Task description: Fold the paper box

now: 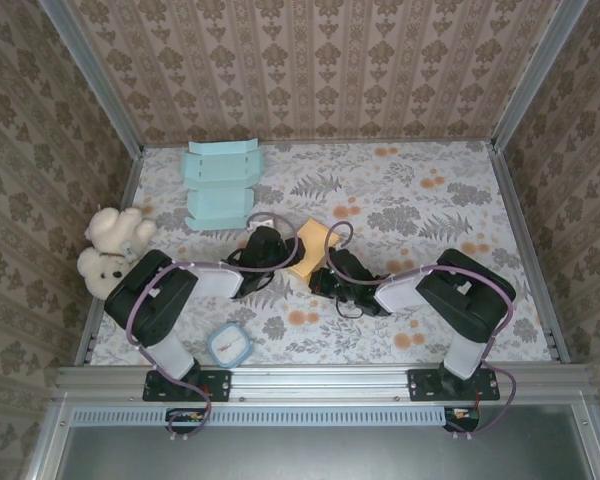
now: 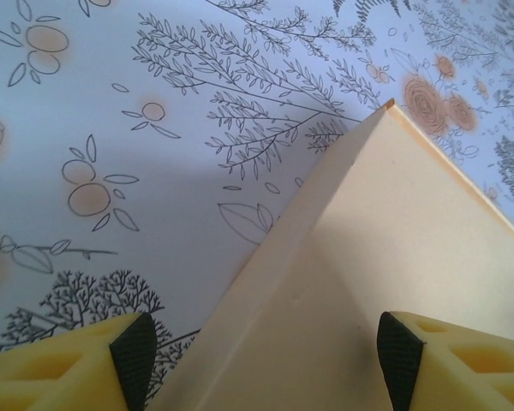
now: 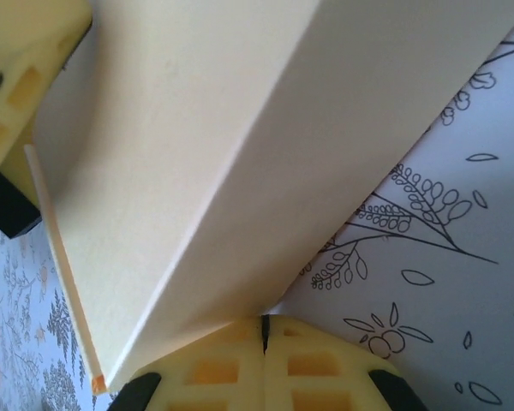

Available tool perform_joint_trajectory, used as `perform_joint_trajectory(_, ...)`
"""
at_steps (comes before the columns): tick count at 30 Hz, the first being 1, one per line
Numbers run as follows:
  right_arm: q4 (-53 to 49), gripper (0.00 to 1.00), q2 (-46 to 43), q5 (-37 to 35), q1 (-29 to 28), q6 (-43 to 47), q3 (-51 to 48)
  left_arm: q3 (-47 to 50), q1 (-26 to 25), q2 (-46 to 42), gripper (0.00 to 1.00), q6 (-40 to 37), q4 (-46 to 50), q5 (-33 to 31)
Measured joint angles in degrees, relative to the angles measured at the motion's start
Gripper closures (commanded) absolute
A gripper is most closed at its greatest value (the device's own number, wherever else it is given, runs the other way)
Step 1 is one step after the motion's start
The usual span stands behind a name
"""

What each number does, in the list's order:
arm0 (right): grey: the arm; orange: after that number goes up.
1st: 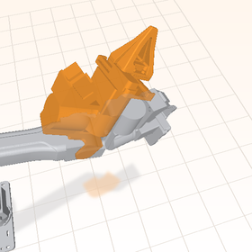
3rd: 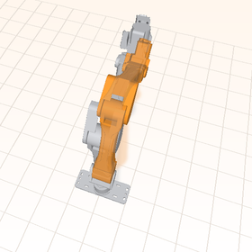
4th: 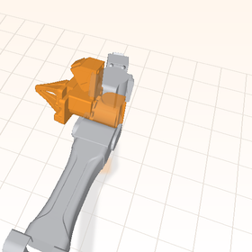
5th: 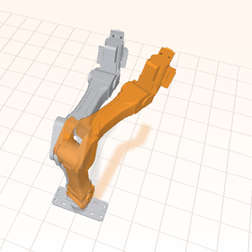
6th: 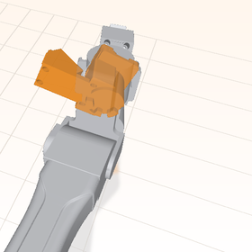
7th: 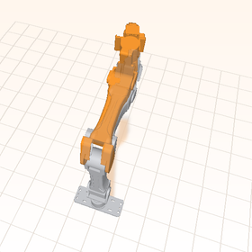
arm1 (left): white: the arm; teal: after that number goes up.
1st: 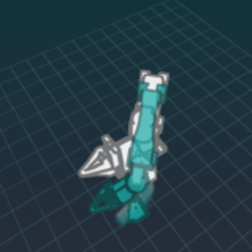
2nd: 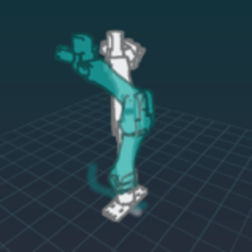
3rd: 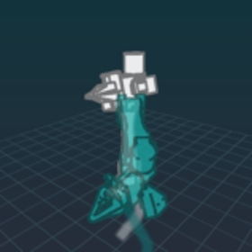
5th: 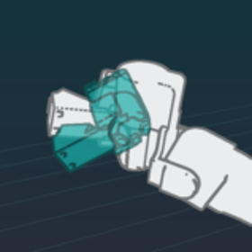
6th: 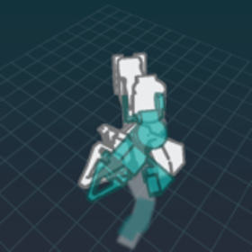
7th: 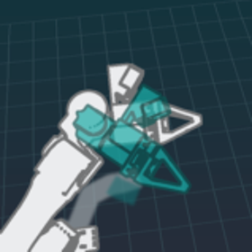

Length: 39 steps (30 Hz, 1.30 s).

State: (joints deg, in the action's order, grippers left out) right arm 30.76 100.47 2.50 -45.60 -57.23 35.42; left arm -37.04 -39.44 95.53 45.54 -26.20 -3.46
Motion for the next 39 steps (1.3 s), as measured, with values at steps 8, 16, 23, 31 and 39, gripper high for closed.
perform_joint_trajectory(8,-9.4,0.6,-14.4,-10.9,-0.6,8.4,-2.4,1.4,5.3,-5.3,0.24,0.4,3.0,6.3)
perform_joint_trajectory(16,-22.3,0.42,-21.3,-13.3,10.6,22.7,5.5,7.4,0.8,-17.1,0.22,2.4,6.9,1.0)
perform_joint_trajectory(23,-23.8,0.39,-7.5,-3.3,17.0,31.8,16.8,10.9,-5.9,-19.9,0.22,7.3,8.7,-4.3)
perform_joint_trajectory(31,-23.8,0.38,1.6,6.4,19.7,36.9,21.9,10.7,-7.1,-13.6,0.24,11.3,4.3,-4.9)
perform_joint_trajectory(39,-24.3,0.38,5.5,10.2,19.9,39.1,23.6,7.5,-7.1,-9.3,0.25,12.3,2.6,-4.5)
